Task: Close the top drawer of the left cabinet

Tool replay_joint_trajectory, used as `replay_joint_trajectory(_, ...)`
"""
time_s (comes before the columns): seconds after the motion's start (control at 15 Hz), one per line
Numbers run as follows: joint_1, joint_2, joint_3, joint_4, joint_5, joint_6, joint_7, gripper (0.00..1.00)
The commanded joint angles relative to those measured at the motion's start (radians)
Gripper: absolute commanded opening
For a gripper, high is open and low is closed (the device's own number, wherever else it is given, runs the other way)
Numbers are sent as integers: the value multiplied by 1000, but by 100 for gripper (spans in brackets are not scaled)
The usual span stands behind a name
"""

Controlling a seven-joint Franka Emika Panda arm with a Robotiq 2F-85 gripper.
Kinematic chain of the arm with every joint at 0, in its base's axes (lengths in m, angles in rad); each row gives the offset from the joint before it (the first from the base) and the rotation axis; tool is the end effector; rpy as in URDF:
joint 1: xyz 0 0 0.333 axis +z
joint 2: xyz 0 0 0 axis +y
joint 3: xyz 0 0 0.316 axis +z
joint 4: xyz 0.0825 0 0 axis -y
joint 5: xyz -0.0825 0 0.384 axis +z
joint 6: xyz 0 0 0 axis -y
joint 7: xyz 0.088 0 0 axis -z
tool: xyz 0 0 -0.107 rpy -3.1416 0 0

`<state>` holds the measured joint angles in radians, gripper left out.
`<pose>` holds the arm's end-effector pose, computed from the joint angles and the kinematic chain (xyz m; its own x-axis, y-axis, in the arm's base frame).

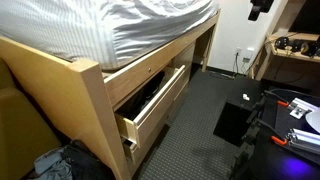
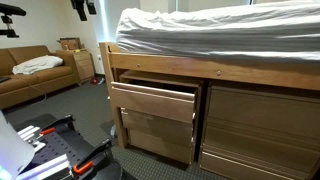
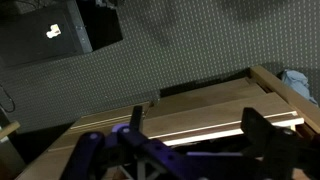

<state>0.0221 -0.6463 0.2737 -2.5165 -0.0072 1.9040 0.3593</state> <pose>0.3447 0.1111 0.4880 0.9915 -0.1069 0.0737 -0.1172 -0.9812 0.1534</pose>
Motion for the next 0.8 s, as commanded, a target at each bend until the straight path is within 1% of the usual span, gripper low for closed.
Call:
replay_joint_trajectory(0.0, 18, 3, -15, 2, -10, -2, 9, 100)
replay_joint_trajectory(0.6, 18, 3, -15, 2, -10, -2, 9, 100)
replay_joint_trajectory(0.67, 18, 39, -6, -5, 6, 17, 30, 100)
replay_joint_trajectory(0.73, 33, 110, 8, -33, 46, 53, 47, 100)
